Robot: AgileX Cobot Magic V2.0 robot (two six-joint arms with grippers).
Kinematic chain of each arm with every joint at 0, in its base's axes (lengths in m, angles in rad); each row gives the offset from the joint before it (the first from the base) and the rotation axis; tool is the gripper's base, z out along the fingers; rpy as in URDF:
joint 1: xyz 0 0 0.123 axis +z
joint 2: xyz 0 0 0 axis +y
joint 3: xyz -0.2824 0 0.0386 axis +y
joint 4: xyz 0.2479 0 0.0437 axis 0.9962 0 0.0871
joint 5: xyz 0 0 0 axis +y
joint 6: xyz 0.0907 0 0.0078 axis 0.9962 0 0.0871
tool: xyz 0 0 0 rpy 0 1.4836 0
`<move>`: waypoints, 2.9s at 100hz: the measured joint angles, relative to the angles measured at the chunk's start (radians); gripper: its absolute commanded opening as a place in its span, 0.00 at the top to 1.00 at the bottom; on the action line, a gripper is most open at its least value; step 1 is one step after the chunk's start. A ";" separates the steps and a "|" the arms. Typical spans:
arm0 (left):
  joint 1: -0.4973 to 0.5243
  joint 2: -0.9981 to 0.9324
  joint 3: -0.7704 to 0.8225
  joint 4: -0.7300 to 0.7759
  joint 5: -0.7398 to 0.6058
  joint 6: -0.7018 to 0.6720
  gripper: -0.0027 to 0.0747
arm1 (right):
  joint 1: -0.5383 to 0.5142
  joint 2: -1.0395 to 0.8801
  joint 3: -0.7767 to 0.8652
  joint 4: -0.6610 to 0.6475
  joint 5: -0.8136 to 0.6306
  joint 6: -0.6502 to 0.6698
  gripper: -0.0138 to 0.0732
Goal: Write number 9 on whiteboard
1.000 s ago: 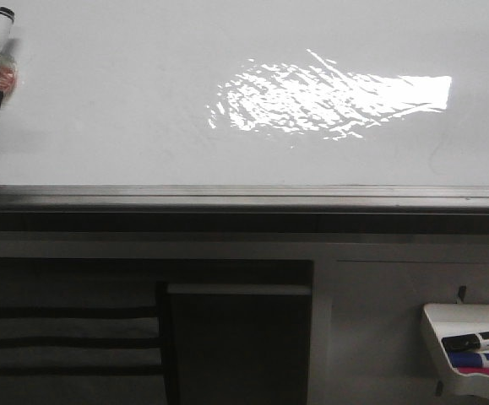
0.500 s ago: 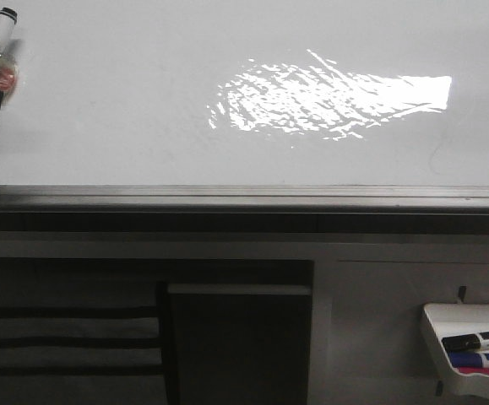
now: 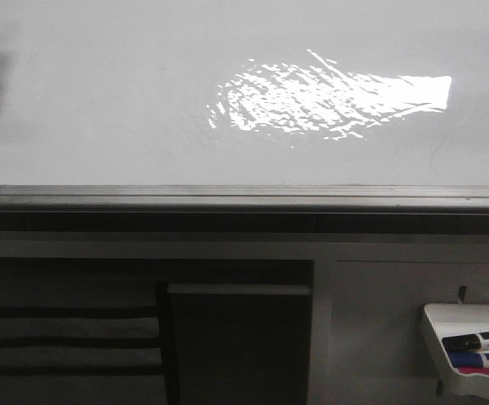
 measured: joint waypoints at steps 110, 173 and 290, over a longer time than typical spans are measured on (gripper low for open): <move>-0.558 -0.023 -0.381 -0.166 0.896 0.655 0.99 | 0.418 0.577 -0.502 0.607 0.505 -1.016 0.07; -0.566 -0.023 -0.381 -0.166 0.882 0.674 0.99 | 0.547 0.730 -0.556 0.611 0.424 -1.033 0.57; -0.314 -0.150 -0.402 -0.151 0.832 0.511 0.48 | 0.459 0.545 -0.546 0.067 0.405 -0.326 0.89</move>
